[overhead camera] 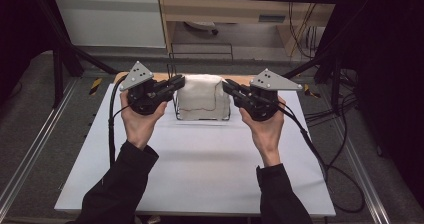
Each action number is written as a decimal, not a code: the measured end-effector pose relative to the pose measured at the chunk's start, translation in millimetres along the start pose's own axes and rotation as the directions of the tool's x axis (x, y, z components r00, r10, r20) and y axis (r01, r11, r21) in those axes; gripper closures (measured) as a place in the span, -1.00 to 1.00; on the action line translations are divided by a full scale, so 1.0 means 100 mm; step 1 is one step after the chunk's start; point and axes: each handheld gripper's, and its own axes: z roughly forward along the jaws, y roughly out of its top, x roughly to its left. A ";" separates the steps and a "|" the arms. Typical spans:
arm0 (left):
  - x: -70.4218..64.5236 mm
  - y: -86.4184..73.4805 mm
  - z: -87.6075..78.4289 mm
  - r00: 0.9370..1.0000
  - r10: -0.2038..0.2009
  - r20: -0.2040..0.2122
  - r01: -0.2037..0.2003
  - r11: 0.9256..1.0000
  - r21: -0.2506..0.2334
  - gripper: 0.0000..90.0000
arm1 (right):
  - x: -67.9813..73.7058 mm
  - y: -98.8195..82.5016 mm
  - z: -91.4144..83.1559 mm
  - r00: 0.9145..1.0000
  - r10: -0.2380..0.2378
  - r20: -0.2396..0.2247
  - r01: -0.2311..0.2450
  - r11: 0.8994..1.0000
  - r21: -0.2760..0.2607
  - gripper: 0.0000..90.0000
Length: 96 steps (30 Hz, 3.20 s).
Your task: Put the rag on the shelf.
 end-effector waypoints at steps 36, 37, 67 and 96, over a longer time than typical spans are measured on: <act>0.20 0.58 0.08 0.999 0.013 -0.045 -0.017 0.995 -0.100 0.85 | -0.16 0.53 0.23 0.999 -0.021 0.043 0.026 0.995 -0.099 0.87; 0.21 0.59 0.09 0.999 0.015 -0.046 -0.020 0.995 -0.100 0.85 | -0.17 0.55 0.23 0.999 -0.021 0.045 0.026 0.994 -0.102 0.87; 0.37 0.99 0.26 0.995 0.024 -0.094 -0.035 0.992 -0.125 0.85 | -0.32 0.95 0.41 0.996 -0.047 0.075 0.057 0.989 -0.137 0.87; 0.76 1.00 0.62 0.993 0.003 -0.120 -0.018 0.993 -0.118 0.85 | -0.62 0.99 0.88 0.995 -0.023 0.100 0.035 0.992 -0.120 0.87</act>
